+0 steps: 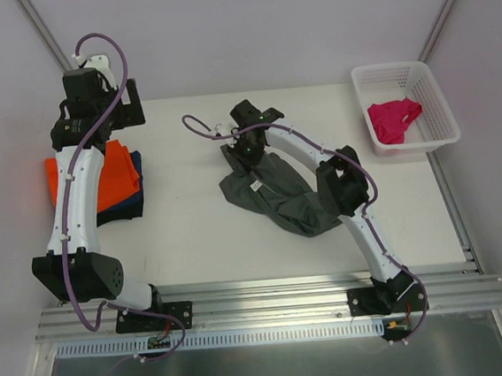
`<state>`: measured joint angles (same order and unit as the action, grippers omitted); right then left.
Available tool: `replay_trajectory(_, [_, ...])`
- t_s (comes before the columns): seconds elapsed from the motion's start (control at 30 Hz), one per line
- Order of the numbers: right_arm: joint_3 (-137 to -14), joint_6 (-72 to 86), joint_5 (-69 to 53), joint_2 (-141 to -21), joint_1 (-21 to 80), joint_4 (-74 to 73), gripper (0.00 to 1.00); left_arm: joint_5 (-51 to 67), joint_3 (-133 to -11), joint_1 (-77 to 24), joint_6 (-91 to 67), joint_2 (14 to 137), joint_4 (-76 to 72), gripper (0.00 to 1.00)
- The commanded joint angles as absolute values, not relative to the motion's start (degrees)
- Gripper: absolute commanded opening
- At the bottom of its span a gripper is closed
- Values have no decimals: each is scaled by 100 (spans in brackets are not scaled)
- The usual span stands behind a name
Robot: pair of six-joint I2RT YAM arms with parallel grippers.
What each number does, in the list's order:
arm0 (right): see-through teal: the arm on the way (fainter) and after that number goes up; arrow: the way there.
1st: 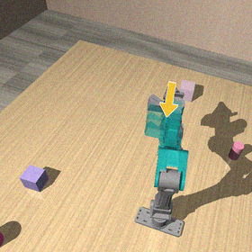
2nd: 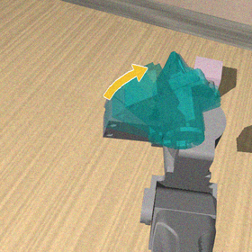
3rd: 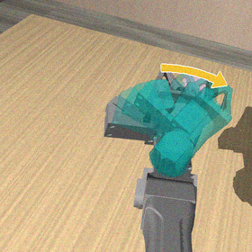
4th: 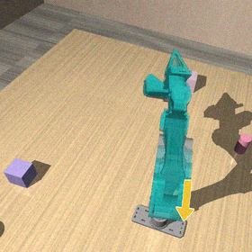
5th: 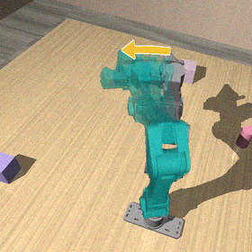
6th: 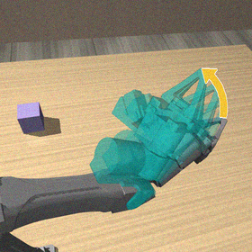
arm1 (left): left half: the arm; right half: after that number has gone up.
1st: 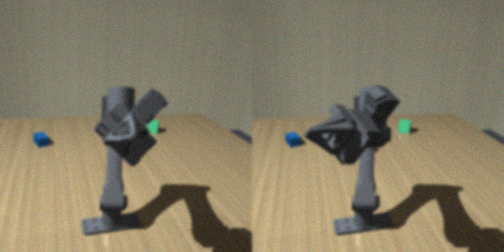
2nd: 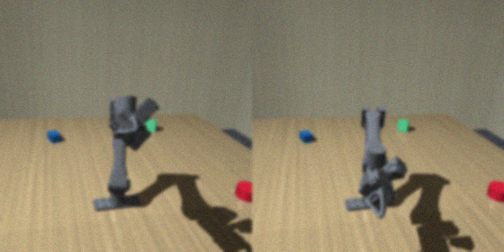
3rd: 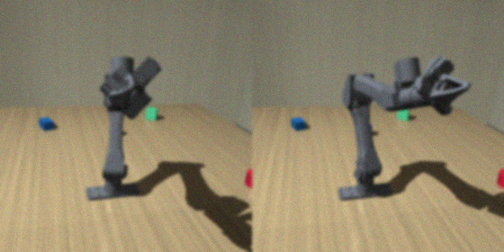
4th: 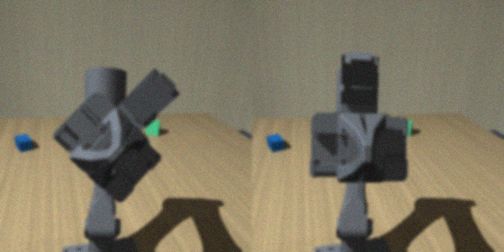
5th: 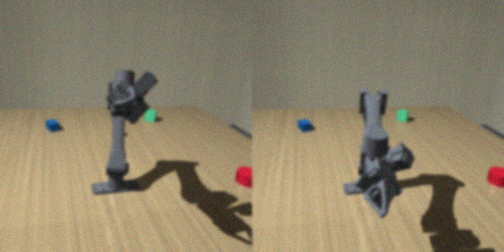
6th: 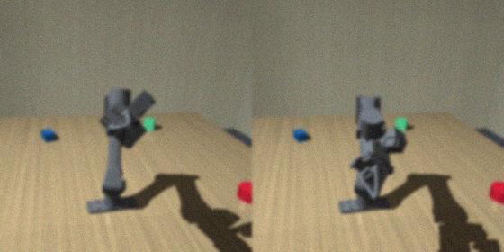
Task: Fold and stack the t-shirts
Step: Flatten out the tshirt
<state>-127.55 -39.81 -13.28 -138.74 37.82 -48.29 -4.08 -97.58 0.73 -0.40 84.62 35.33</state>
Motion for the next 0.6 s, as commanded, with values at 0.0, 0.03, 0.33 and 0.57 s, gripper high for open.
replay_trajectory(0.0, [-12666,-3973,-1178,-13571,3709,-4852,10,-290,-9932,70,17,8446,3437,99])
replay_trajectory(0.03, [-12639,-3947,-1126,-13501,3692,-4799,9,-281,-9923,70,18,8455,3437,99])
replay_trajectory(0.33, [-12297,-3929,-923,-12413,3323,-4887,7,-88,-9976,62,-237,8613,3436,99])
replay_trajectory(0.57, [-11918,-4016,-677,-11533,2928,-4887,7,-9,-9967,44,-299,8710,3437,99])
